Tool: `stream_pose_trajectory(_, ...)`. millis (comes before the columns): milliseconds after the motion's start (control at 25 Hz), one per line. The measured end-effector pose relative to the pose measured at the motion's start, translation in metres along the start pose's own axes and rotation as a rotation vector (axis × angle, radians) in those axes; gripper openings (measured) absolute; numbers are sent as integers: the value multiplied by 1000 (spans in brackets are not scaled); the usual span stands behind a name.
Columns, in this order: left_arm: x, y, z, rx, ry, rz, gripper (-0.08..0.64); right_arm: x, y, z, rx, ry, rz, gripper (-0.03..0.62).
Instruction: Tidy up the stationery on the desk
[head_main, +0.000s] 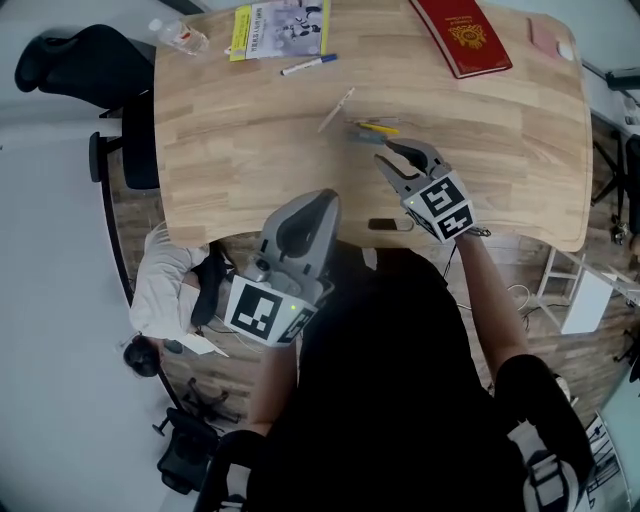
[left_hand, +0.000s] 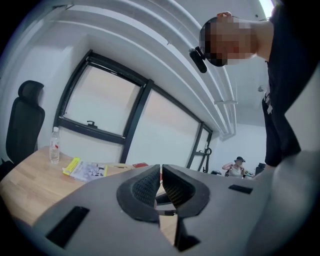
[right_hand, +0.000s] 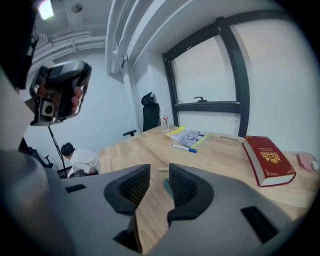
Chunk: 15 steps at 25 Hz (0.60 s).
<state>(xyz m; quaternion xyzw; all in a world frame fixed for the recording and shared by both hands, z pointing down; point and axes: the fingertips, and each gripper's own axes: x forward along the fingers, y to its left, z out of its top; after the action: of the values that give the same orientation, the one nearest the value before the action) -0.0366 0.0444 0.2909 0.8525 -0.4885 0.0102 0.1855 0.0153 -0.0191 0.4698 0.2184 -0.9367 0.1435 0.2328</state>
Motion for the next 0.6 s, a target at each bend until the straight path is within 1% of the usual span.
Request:
stream_pose_trajectory(200, 7, 10, -7, -21, 27, -29, 41, 35, -5, -29, -52, 115, 8, 149)
stream_pose_trajectory(280, 7, 13, -11, -23, 42, -32, 41, 49, -9, -44, -90, 170, 8, 175)
stream_pose_trajectory(400, 9, 16, -15, -20, 49, -25, 41, 67, -17, -64, -143, 246, 12, 184)
stream_pose_trajectory(600, 9, 24, -20, -47, 72, -11, 41, 90, -24, -83, -189, 332, 20, 186)
